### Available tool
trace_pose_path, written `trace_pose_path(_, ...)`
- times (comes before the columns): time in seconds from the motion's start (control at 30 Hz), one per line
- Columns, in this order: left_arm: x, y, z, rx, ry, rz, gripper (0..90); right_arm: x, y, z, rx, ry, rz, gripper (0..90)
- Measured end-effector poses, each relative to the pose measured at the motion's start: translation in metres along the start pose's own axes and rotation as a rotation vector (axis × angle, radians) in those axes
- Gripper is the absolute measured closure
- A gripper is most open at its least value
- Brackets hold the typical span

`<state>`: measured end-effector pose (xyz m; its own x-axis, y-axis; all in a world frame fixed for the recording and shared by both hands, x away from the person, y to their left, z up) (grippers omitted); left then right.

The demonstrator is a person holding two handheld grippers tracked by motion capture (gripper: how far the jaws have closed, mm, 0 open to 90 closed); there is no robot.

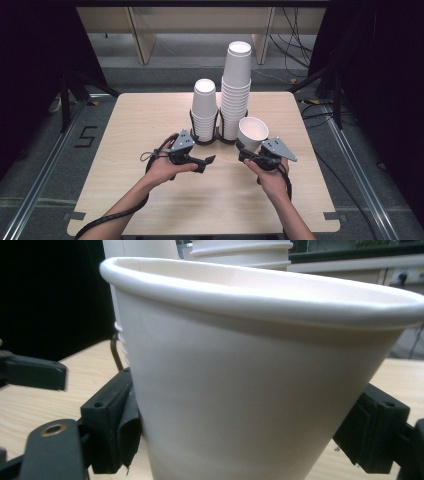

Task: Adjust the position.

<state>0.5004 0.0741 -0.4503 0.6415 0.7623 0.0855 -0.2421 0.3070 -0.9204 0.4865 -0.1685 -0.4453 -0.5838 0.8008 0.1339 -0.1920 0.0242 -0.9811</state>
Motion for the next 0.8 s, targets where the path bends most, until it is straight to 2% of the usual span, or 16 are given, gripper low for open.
trace_pose_path(0.03, 0.002, 0.001, 0.001, -0.002, -0.008, 0.004, 8.3, 0.001, 0.0, 0.001, -0.003, 0.005, -0.002, 18.1)
trace_pose_path(0.07, 0.004, 0.003, 0.003, -0.002, -0.017, 0.018, 8.3, -0.001, 0.0, 0.002, 0.0, 0.006, 0.024, 18.0)
trace_pose_path(0.1, 0.006, 0.006, 0.005, -0.007, -0.03, 0.026, 8.3, -0.001, 0.0, 0.003, -0.001, 0.007, 0.016, 18.0)
trace_pose_path(0.13, 0.008, 0.008, 0.007, -0.01, -0.039, 0.025, 8.3, -0.002, 0.0, 0.005, -0.001, 0.017, 0.051, 18.0)
trace_pose_path(0.23, 0.013, 0.016, 0.012, -0.018, -0.065, 0.027, 8.3, -0.003, 0.0, 0.008, -0.001, 0.038, 0.045, 18.0)
trace_pose_path(0.27, 0.014, 0.02, 0.014, -0.023, -0.075, 0.023, 8.3, -0.004, 0.0, 0.008, -0.005, 0.034, 0.074, 18.0)
trace_pose_path(0.3, 0.017, 0.024, 0.016, -0.024, -0.095, 0.005, 8.5, -0.005, 0.0, 0.01, 0.004, 0.05, 0.095, 18.0)
trace_pose_path(0.33, 0.019, 0.028, 0.018, -0.022, -0.118, -0.01, 8.6, -0.005, 0.0, 0.011, 0.011, 0.046, 0.091, 18.0)
trace_pose_path(0.37, 0.022, 0.032, 0.02, -0.02, -0.133, -0.005, 8.7, -0.006, -0.001, 0.011, 0.013, 0.042, 0.113, 17.9)
trace_pose_path(0.47, 0.028, 0.042, 0.028, -0.033, -0.151, 0.027, 8.8, -0.007, 0.0, 0.016, 0.03, 0.06, 0.133, 17.9)
trace_pose_path(0.53, 0.03, 0.045, 0.031, -0.04, -0.16, 0.039, 8.8, -0.007, 0.001, 0.018, 0.019, 0.066, 0.136, 17.9)
trace_pose_path(0.57, 0.031, 0.047, 0.034, -0.044, -0.167, 0.045, 8.8, -0.008, 0.001, 0.019, 0.026, 0.067, 0.164, 17.9)
trace_pose_path(0.63, 0.034, 0.049, 0.037, -0.059, -0.185, 0.058, 8.8, -0.008, 0.002, 0.019, 0.02, 0.07, 0.149, 17.9)
trace_pose_path(0.67, 0.036, 0.051, 0.038, -0.063, -0.193, 0.068, 8.9, -0.009, 0.002, 0.021, 0.027, 0.082, 0.17, 17.9)
trace_pose_path(0.7, 0.036, 0.052, 0.038, -0.062, -0.194, 0.075, 9.1, -0.008, 0.003, 0.021, 0.023, 0.078, 0.156, 17.9)
trace_pose_path(0.8, 0.039, 0.055, 0.041, -0.054, -0.205, 0.076, 9.1, -0.01, 0.004, 0.024, 0.035, 0.082, 0.158, 17.9)
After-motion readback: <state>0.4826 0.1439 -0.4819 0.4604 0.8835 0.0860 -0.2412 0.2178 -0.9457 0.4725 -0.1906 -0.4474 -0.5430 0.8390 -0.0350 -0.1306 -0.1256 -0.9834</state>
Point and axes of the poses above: each handheld gripper's, and its own axes: z roughly backward along the jaws, y roughly out of its underside, x roughly to its left, the point moved 3 cm from there along -z, roughly forward along the jaws, and after that the axes turned 12 degrees about -y, right-handed, at the moved point
